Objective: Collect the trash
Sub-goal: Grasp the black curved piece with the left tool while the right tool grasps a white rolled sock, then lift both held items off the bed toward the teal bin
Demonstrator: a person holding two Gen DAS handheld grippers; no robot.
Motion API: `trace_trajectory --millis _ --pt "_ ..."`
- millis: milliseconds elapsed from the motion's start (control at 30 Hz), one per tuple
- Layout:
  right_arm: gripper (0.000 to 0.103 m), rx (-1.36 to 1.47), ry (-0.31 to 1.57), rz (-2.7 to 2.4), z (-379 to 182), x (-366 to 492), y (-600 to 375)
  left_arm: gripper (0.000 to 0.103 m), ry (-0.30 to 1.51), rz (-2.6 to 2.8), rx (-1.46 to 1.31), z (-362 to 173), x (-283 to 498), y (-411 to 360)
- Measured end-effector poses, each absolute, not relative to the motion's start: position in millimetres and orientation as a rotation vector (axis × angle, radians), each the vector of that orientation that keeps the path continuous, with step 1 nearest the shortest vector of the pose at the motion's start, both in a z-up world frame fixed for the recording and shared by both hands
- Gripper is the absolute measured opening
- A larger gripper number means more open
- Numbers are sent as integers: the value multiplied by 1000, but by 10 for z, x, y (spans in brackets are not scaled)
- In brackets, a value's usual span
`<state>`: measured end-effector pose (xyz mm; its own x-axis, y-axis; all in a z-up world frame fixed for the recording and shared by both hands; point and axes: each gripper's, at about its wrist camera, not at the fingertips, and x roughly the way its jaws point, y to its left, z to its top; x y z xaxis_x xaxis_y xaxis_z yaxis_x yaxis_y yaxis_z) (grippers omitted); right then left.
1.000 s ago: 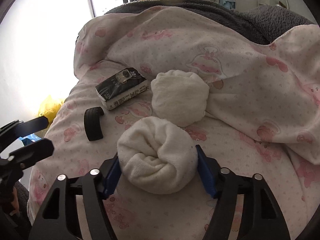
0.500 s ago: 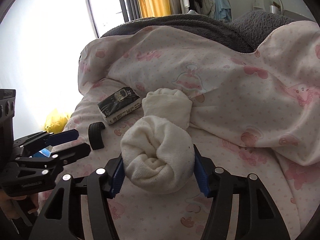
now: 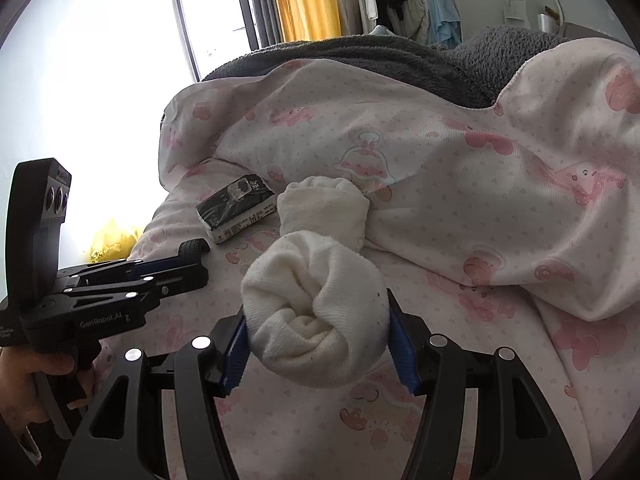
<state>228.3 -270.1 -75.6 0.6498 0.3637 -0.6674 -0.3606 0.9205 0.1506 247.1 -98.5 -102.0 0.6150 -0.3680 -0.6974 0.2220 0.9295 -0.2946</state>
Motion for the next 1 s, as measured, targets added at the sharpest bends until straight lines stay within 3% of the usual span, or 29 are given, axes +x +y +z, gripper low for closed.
trace_trajectory --millis 367,1000 --pt "61 51 754 396 -683 2225 -2769 13 846 -383 -209 -1051 2426 -954" --pt "61 72 753 434 -466 2125 -2322 10 819 -394 -112 -874 1958 -692"
